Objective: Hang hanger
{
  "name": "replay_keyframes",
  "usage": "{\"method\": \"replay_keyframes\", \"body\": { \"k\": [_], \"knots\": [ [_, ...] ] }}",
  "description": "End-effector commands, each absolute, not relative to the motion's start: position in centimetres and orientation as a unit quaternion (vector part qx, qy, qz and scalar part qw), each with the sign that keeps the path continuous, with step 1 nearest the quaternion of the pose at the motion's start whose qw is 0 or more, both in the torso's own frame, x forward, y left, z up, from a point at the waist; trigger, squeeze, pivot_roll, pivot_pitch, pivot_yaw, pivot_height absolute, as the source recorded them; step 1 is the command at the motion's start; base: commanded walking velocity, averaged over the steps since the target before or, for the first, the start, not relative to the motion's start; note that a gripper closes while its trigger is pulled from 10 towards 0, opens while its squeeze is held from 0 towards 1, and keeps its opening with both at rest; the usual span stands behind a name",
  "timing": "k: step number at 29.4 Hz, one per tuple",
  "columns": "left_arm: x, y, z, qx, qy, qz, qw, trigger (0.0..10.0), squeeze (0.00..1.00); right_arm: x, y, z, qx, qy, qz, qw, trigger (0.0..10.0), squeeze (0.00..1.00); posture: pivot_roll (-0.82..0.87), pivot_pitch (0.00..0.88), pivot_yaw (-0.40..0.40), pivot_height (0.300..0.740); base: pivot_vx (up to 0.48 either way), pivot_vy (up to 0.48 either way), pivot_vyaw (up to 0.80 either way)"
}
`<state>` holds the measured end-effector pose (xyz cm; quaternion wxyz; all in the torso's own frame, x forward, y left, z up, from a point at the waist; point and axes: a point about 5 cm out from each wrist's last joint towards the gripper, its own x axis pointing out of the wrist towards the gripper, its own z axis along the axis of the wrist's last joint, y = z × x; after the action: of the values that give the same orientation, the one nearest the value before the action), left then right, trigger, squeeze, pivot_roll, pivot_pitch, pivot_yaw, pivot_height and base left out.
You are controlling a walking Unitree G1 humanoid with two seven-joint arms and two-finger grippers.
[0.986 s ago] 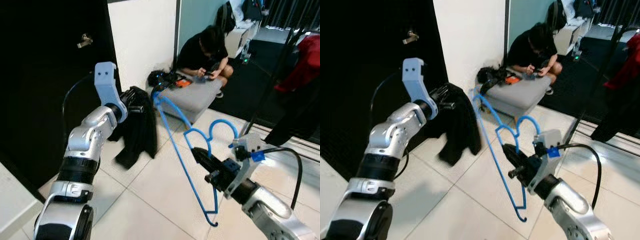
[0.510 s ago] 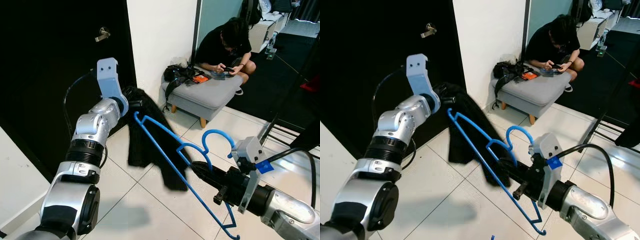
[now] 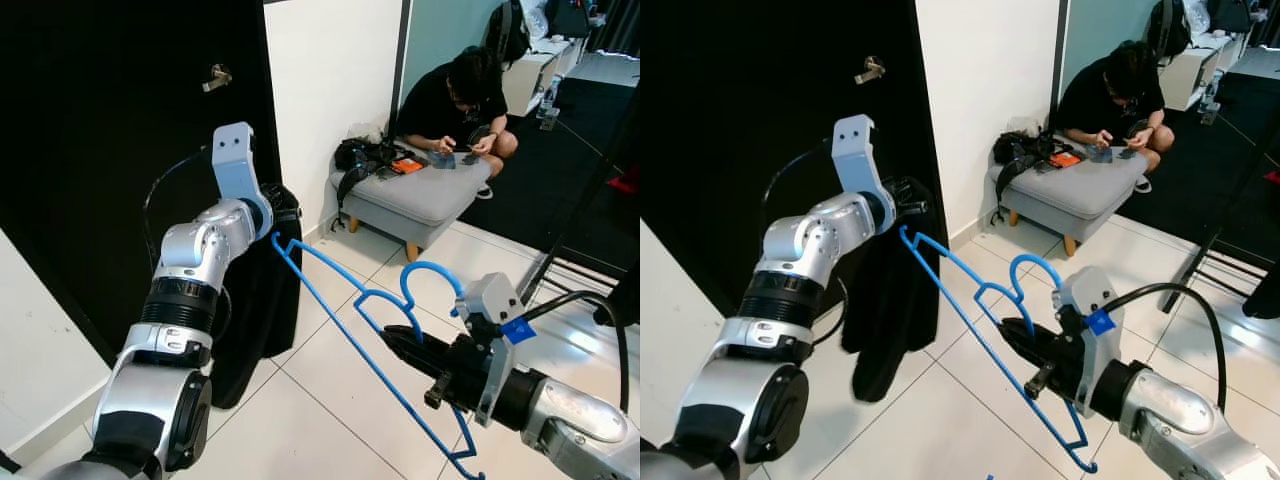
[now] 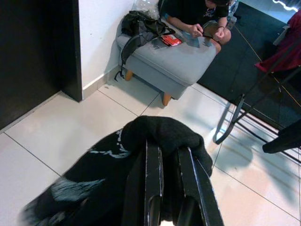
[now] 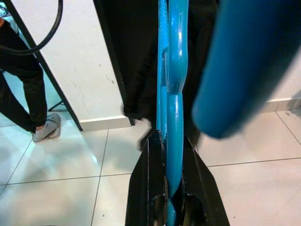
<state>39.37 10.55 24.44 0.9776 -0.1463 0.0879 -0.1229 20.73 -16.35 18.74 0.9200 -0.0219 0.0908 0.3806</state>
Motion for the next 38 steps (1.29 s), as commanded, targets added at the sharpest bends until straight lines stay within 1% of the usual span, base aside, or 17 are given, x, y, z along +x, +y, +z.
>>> {"method": "replay_keyframes", "body": {
  "k": [1,9,14,18,21,24,26,28,30,32,35,38],
  "knots": [
    [39.4,10.9,26.1,-0.142,0.066,-0.12,0.98,10.0,0.0,20.9,-16.1,18.5,-0.025,0.099,0.38,0.919,10.0,0.0,-0.06,0.0,0.075,0.74,0.0,0.0,0.0],
    [39.3,11.3,26.4,-0.144,0.065,-0.101,0.982,10.0,0.0,22.5,-16.9,18.9,-0.027,0.095,0.327,0.94,10.0,0.0,-0.06,0.0,0.073,0.74,0.0,0.0,0.0],
    [39.2,11.2,26.4,-0.162,0.075,-0.092,0.98,10.0,0.0,23.2,-18.0,18.7,-0.035,0.118,0.279,0.952,10.0,0.0,-0.07,0.0,0.076,0.74,0.0,0.0,0.0],
    [39.2,11.2,26.4,-0.166,0.076,-0.092,0.979,10.0,0.0,23.3,-18.1,18.6,-0.037,0.123,0.272,0.954,10.0,0.0,-0.07,0.0,0.076,0.74,0.0,0.0,0.0],
    [39.0,10.7,26.8,-0.179,0.077,-0.098,0.976,10.0,0.0,23.5,-18.5,18.3,-0.034,0.143,0.251,0.957,10.0,0.0,-0.07,0.0,0.077,0.74,0.0,0.0,0.0],
    [38.5,9.6,27.2,-0.197,0.084,-0.126,0.969,10.0,0.0,23.8,-19.0,18.2,-0.027,0.153,0.23,0.961,10.0,0.0,-0.06,0.0,0.073,0.74,0.0,0.0,0.0],
    [38.3,9.3,27.1,-0.197,0.087,-0.133,0.968,10.0,0.0,23.9,-18.9,18.2,-0.024,0.152,0.23,0.961,10.0,0.0,-0.06,0.0,0.073,0.74,0.0,0.0,0.0],
    [38.2,8.9,26.8,-0.192,0.091,-0.135,0.968,10.0,0.0,23.7,-18.1,18.7,-0.006,0.139,0.261,0.955,10.0,0.0,-0.06,0.0,0.069,0.74,0.0,0.0,0.0],
    [38.2,8.9,26.8,-0.192,0.091,-0.135,0.968,10.0,0.0,23.7,-18.1,18.7,-0.006,0.139,0.261,0.955,10.0,0.0,-0.06,0.0,0.069,0.74,0.0,0.0,0.0],
    [38.3,9.2,26.4,-0.192,0.095,-0.119,0.969,10.0,0.0,23.0,-17.1,19.0,0.01,0.137,0.308,0.942,10.0,0.0,-0.06,0.0,0.069,0.74,0.0,0.0,0.0],
    [38.4,9.5,26.2,-0.197,0.096,-0.105,0.97,10.0,0.0,22.6,-16.8,19.0,0.01,0.143,0.327,0.934,10.0,0.0,-0.06,0.0,0.07,0.74,0.0,0.0,0.0],
    [38.6,10.0,26.1,-0.224,0.094,-0.073,0.967,10.0,0.0,21.9,-16.5,18.5,0.007,0.165,0.349,0.922,10.0,0.0,-0.06,0.0,0.072,0.74,0.0,0.0,0.0]
  ]
}}
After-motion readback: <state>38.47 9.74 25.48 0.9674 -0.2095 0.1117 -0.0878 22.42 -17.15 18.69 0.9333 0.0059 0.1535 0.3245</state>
